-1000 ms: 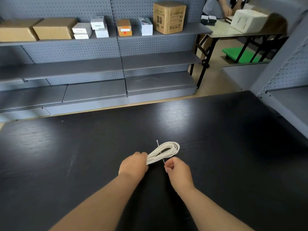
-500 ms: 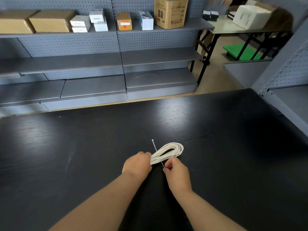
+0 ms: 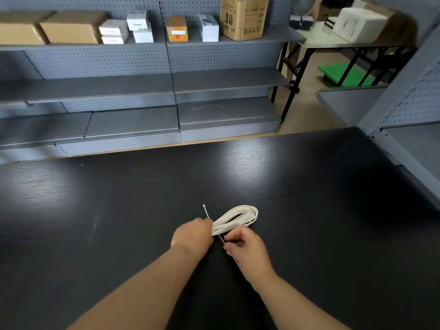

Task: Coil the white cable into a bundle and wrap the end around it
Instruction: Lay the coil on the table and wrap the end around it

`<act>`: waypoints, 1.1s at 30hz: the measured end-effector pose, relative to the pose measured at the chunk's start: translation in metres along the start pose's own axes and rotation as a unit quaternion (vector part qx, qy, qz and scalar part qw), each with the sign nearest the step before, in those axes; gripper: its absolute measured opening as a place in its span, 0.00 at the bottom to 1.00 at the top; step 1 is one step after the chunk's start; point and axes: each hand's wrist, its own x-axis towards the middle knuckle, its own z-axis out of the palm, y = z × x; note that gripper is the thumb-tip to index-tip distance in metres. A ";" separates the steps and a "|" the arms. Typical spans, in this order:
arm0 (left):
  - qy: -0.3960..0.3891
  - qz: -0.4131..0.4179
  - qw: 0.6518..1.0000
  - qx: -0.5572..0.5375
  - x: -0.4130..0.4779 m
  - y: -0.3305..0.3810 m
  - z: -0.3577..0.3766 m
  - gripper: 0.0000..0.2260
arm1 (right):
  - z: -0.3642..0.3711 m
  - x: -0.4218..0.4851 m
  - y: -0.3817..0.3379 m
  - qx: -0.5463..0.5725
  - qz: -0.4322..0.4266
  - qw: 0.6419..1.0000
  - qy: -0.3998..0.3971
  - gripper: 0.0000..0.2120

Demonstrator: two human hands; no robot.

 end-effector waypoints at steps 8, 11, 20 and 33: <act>0.003 0.004 1.000 0.009 0.000 0.000 0.000 0.12 | 0.004 0.000 -0.001 0.087 0.007 0.996 0.003 0.11; 0.003 0.004 1.000 0.008 -0.001 0.000 0.000 0.12 | 0.003 -0.001 -0.001 0.071 -0.007 0.997 -0.011 0.13; 0.008 0.001 1.000 0.007 -0.002 0.000 0.000 0.10 | -0.002 0.002 -0.002 0.154 0.023 0.985 -0.080 0.21; 0.011 0.001 1.000 0.001 -0.004 0.000 -0.001 0.11 | -0.016 0.002 -0.006 -0.022 -0.103 0.994 -0.034 0.10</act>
